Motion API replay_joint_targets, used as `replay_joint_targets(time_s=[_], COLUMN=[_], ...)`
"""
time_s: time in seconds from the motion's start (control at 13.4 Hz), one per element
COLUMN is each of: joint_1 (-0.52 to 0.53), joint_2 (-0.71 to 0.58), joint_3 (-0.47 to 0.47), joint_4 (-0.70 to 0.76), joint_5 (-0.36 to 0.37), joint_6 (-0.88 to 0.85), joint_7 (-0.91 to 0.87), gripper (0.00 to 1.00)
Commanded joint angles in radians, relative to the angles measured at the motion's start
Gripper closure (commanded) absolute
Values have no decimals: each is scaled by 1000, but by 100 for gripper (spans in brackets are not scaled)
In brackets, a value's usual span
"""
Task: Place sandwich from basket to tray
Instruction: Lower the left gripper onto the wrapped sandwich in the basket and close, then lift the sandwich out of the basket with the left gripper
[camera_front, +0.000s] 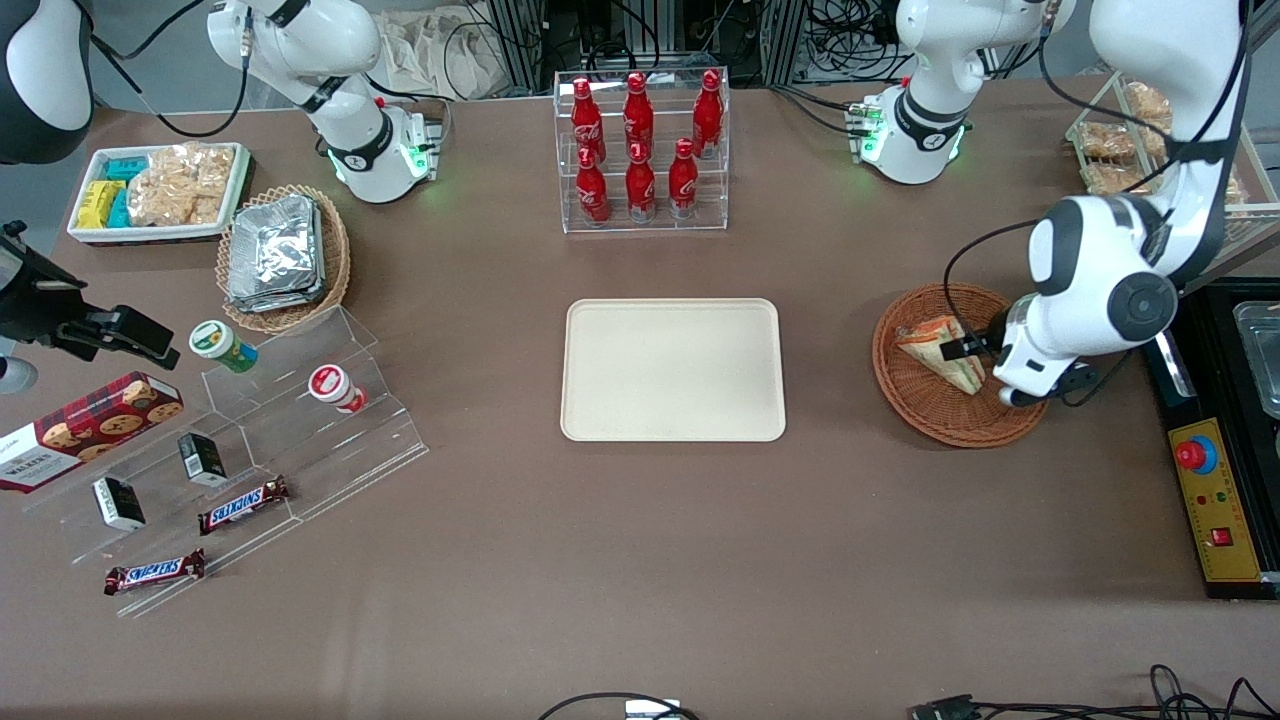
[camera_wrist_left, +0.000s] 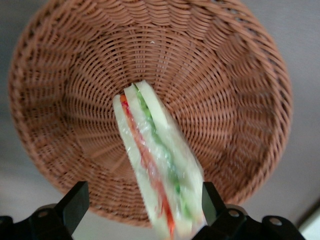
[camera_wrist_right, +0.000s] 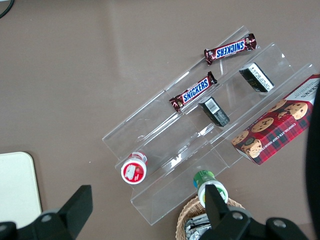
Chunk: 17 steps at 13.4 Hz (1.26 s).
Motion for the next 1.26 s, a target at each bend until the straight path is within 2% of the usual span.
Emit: replay_joint_targets(time_s=[0.0,0.22,0.3,0.37,0.45,0.89,1.04,1.19], joint_1=[-3,-6,-9,-10,-12,-12,-14,-15], joint_2=[58,87,87,92,93,76,38,-5], joint_3=[-3,-3,-5,-5,-5,-10,-16,-52], joint_4=[17,18,18,18,20,32,76,168], joint_5=[4,4,4,4,4,8,53,90], joint_6=[34,51,51,51,51,36,-49,-212], joint_7=[-56,-69,-73,-76,-78,-75,-67,-63], gripper=[0,2,13,46,98,100,100,100])
